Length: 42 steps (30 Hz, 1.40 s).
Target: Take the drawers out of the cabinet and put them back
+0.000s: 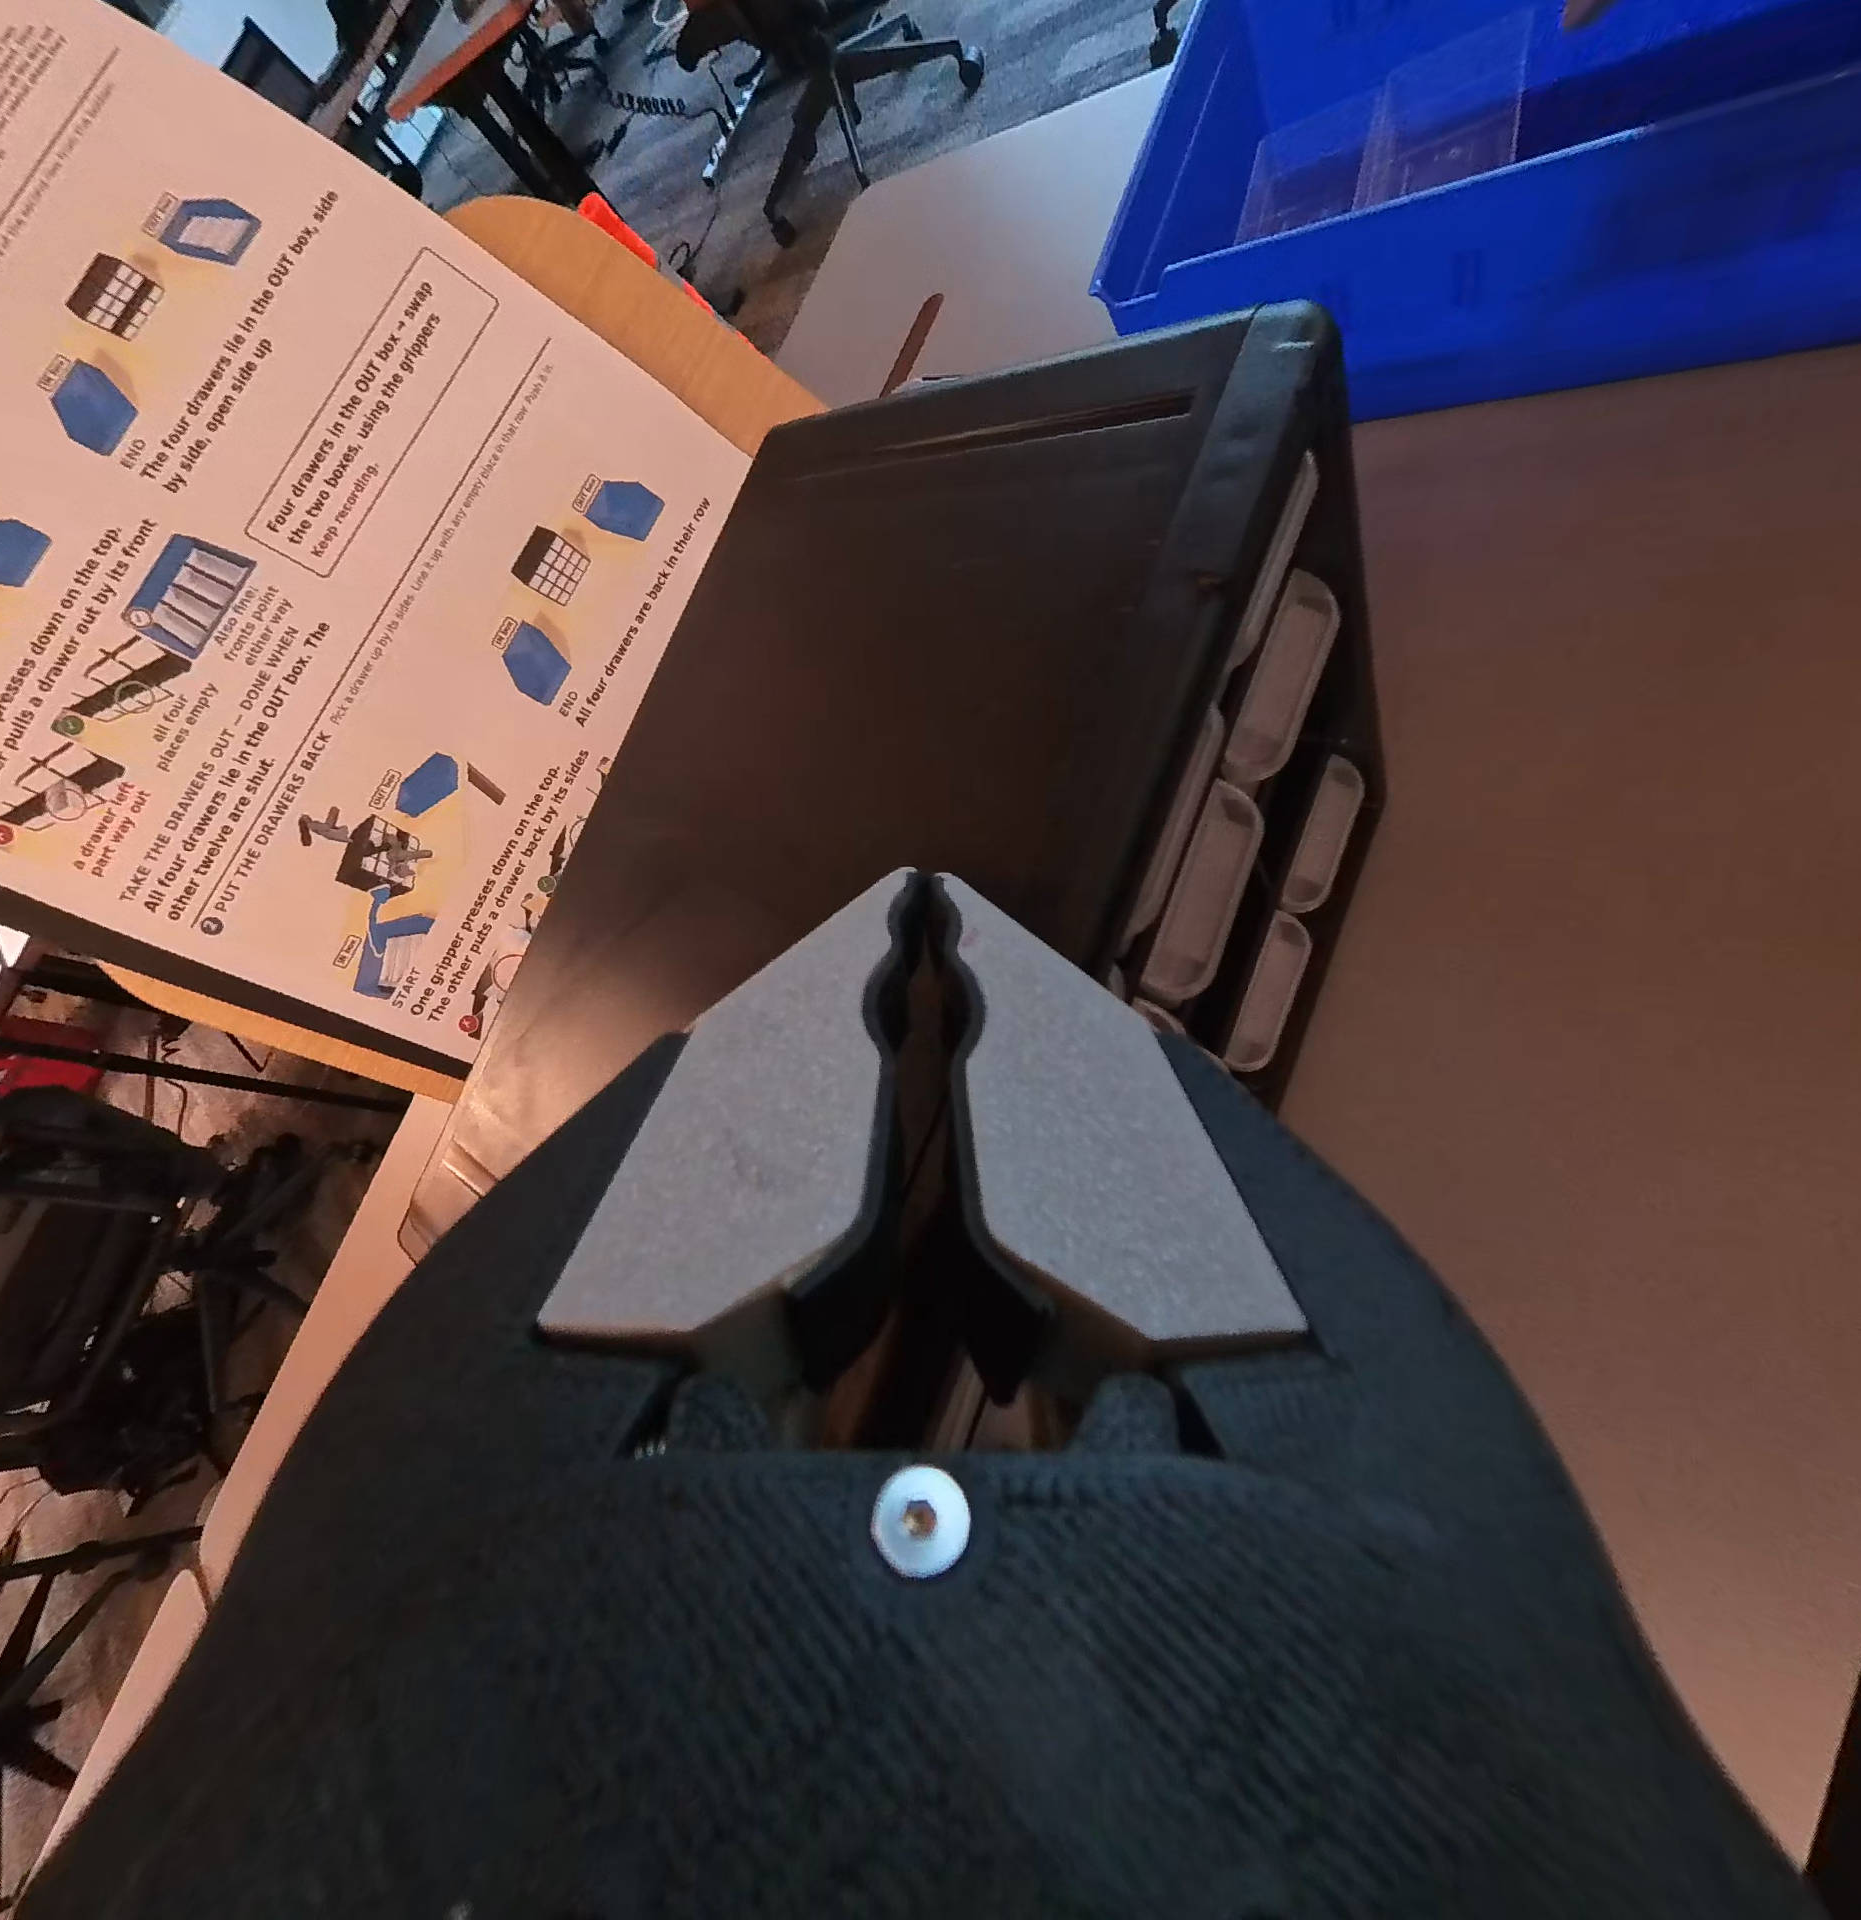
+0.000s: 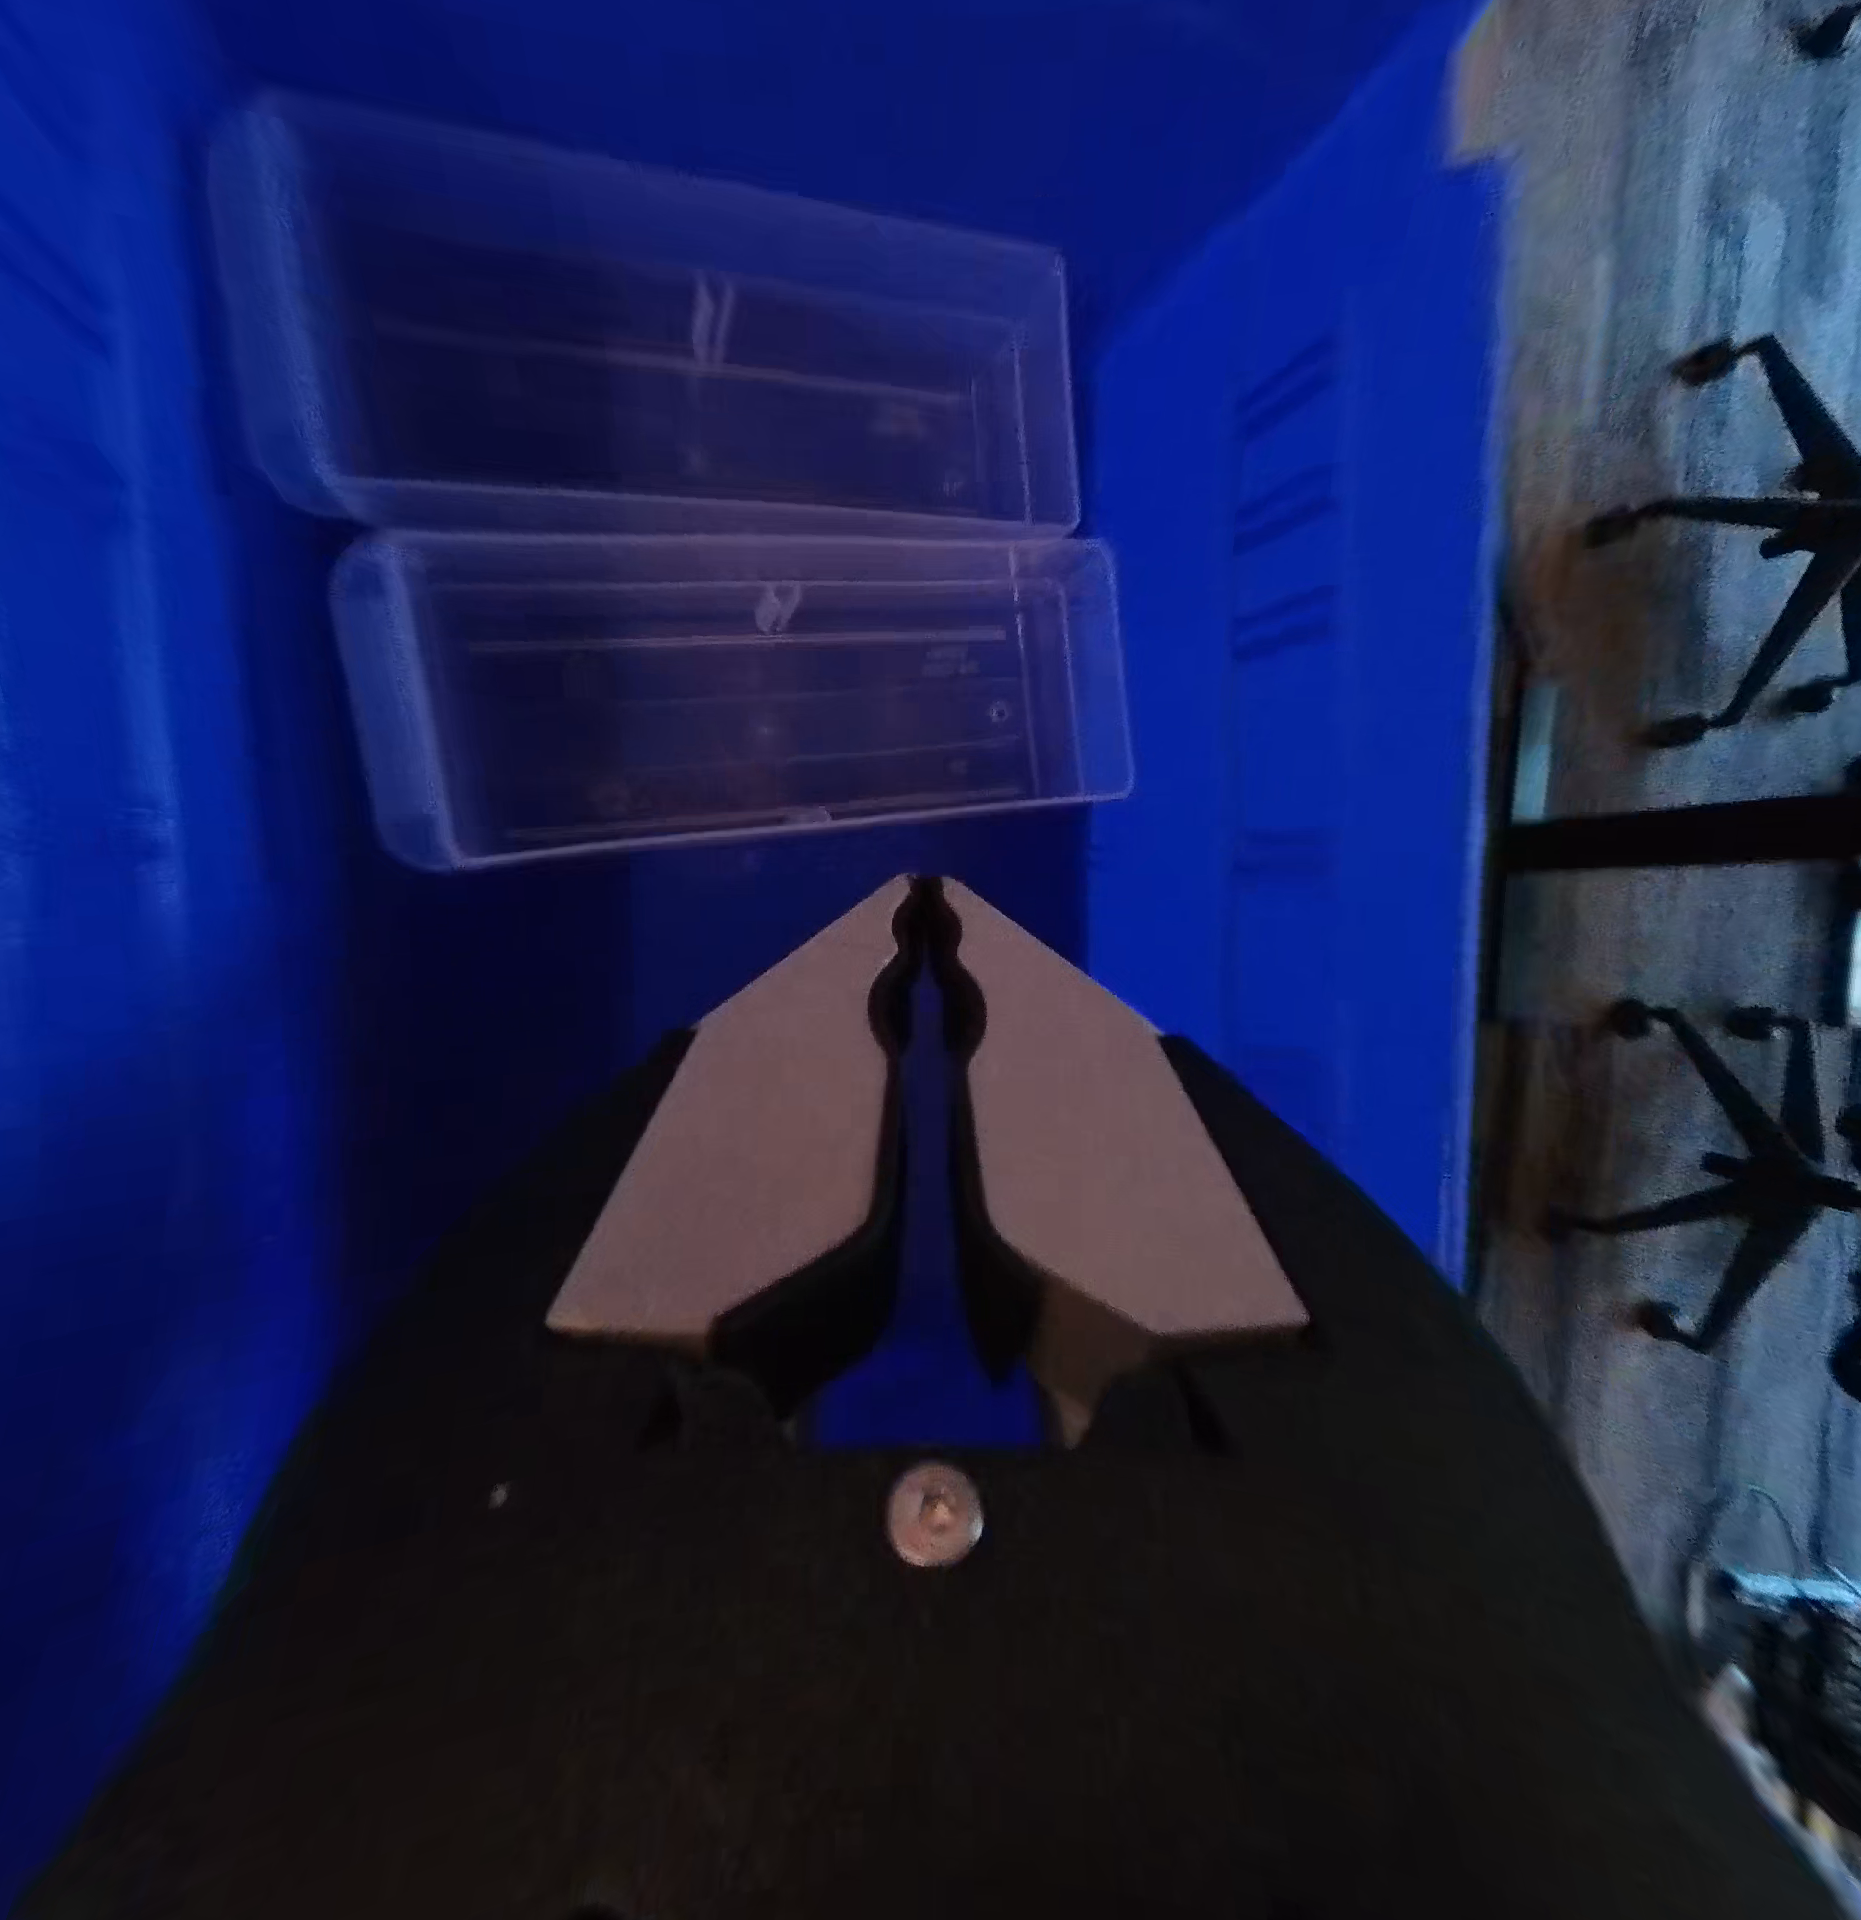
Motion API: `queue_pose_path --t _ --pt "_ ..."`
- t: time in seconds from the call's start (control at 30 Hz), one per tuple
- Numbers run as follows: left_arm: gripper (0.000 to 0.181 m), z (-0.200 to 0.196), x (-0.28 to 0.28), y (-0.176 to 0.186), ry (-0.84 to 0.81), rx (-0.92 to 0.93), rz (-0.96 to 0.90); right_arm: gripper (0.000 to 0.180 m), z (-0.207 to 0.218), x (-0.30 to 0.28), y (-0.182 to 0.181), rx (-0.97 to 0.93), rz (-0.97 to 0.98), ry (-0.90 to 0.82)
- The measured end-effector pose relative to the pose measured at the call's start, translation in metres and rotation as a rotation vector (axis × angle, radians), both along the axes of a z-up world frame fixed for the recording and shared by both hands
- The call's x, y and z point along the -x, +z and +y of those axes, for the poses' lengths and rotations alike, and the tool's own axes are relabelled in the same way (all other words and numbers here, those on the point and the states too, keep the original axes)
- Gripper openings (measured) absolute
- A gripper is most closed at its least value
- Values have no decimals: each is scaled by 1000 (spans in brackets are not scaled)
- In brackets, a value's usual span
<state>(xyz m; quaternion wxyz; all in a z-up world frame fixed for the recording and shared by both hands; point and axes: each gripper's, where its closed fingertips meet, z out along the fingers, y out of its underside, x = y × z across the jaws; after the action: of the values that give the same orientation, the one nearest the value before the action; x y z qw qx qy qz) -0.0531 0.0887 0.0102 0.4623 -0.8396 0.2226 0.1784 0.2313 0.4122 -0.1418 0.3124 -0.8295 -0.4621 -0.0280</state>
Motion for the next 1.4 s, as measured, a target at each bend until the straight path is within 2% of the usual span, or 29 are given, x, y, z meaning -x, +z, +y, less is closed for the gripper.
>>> queue_pose_path --t 0.03,0.13,0.23,0.27,0.4,0.57,0.67,0.77,0.83,0.93,1.0,1.03,1.07,1.17,1.23,1.4 --pt "0 0 0 0 -2 2 0 0 -7 4 19 -34 69 23" --pt "0 0 0 0 -22 30 7 0 -47 20 67 -76 239 141" --pt "0 -3 2 0 -46 78 54 0 -104 40 88 -55 338 313" --pt "0 -6 5 0 -41 98 73 9 -124 45 89 -42 361 360" --pt "0 -20 17 0 -29 107 67 19 -211 71 78 70 482 577" --pt "0 -31 18 6 -38 117 -39 26 -337 126 43 396 646 841" --pt "0 -28 8 9 -57 113 -136 26 -379 167 21 484 672 899" --pt "0 -24 9 0 -49 131 -121 30 -394 213 23 548 801 859" --pt "0 -22 9 0 -48 117 -99 29 -394 238 27 615 904 766" --pt "0 -25 8 0 -69 123 -87 30 -392 261 33 753 1036 659" --pt "0 -27 4 4 -98 109 -130 32 -384 268 32 782 1097 597" --pt "36 -28 4 5 -102 105 -153 35 -380 271 30 785 1115 566" --pt "61 -30 3 4 -107 116 -172 36 -377 273 28 793 1131 545" --pt "46 -32 11 -1 -98 137 -143 34 -371 279 29 794 1163 509" --pt "27 -35 2 -4 -130 163 -178 22 -368 284 27 790 1168 490" --pt "19 -36 -2 -6 -136 180 -136 13 -368 291 26 822 1202 474"
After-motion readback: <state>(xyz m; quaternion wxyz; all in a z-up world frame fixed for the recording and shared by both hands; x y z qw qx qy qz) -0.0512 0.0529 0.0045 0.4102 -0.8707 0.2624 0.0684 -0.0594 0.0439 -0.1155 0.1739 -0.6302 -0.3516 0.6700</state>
